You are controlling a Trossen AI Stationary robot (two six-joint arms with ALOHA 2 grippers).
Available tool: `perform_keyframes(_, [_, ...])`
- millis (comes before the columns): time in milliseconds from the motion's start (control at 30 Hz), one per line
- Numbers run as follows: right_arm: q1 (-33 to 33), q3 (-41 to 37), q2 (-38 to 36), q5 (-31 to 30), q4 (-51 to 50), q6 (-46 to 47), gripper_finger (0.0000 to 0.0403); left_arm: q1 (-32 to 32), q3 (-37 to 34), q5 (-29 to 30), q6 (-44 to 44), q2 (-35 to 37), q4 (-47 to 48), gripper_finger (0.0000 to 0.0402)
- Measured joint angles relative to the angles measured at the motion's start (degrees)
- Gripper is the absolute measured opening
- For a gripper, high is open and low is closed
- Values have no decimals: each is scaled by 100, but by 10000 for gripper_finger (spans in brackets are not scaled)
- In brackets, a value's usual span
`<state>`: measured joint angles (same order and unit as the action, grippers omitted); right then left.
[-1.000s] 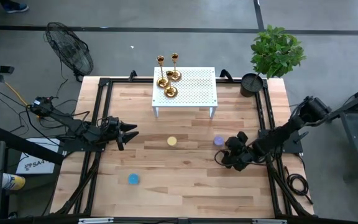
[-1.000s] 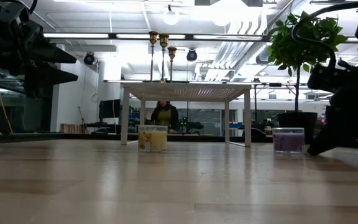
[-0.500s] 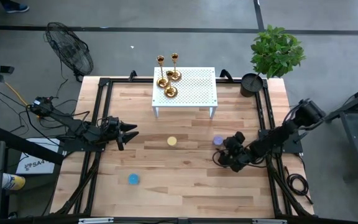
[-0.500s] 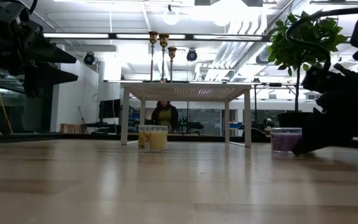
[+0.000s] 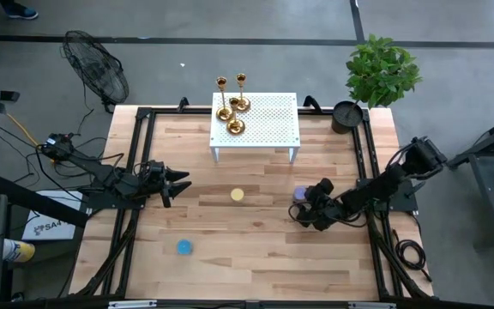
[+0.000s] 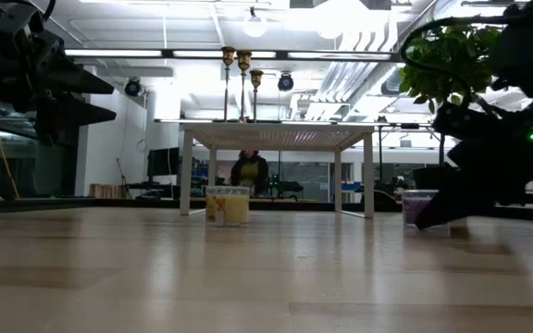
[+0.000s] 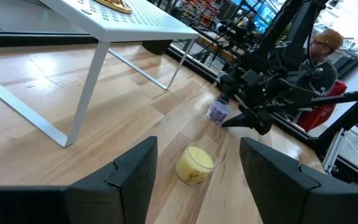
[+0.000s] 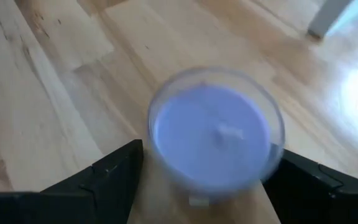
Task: Pick & Place candle stick holders
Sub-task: Put the purple scented candle on the shelf
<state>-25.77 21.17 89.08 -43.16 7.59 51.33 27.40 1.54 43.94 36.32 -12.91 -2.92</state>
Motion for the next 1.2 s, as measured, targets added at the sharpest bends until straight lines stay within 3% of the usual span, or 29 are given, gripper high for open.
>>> perform_keyframes(200, [292, 0, 2, 188, 452, -650, 298, 0, 0, 0, 1, 0, 0, 225])
perform_keyframes(500, [493, 0, -9, 615, 446, -637, 291, 0, 0, 0, 1, 0, 0, 225])
perform_keyframes(900, [493, 5, -181, 967, 449, -639, 230, 0, 0, 0, 0, 2, 0, 225])
perform_keyframes(1200, [489, 4, -677, 1231, 447, -772, 230, 0, 0, 0, 0, 0, 0, 225])
